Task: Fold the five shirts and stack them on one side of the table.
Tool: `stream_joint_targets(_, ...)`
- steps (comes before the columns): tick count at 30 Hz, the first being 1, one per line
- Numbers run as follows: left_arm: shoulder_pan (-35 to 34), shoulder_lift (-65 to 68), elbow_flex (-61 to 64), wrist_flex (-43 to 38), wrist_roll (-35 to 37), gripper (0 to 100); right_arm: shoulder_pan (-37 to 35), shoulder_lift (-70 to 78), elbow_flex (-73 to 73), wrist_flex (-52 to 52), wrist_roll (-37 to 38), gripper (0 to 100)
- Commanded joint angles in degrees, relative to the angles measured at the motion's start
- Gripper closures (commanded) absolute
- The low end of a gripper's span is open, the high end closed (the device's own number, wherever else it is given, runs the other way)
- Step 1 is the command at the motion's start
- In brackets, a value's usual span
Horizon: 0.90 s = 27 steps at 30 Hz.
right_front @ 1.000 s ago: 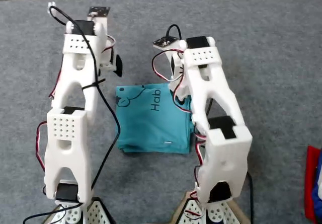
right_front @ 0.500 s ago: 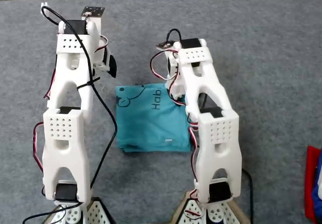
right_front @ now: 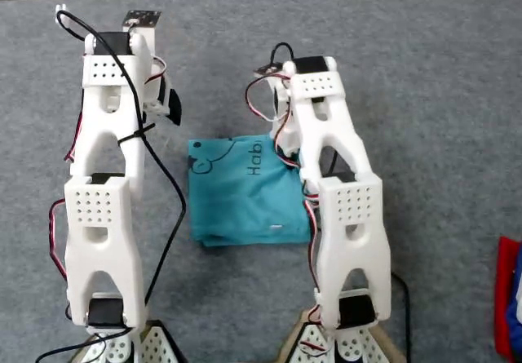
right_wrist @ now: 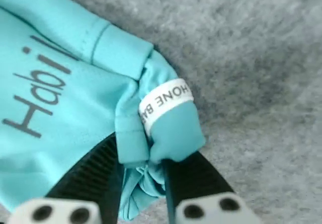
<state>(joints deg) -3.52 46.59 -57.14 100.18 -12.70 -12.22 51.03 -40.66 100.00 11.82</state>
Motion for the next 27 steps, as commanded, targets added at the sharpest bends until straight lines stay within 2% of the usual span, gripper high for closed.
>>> stream_joint_targets(1,-0.9,-1.2,-2.4,0.6,-0.5,75,1.5,-0.4,-7.5,0.5,1.1,99.4)
stream_joint_targets(7,-0.9,-1.2,-2.4,0.6,-0.5,75,2.1,-0.3,-12.7,-0.7,12.9,99.4)
stream_joint_targets(15,-1.5,-1.2,-2.4,0.6,-0.6,75,2.2,-0.3,-12.7,-12.1,29.0,99.4)
stream_joint_targets(24,-2.6,-1.2,-2.4,0.6,-0.6,75,0.8,-0.2,-12.6,-26.6,33.9,98.8)
stream_joint_targets(27,-2.4,-1.2,-2.4,0.6,-0.6,75,-0.6,-0.2,-12.6,-28.0,33.9,90.1)
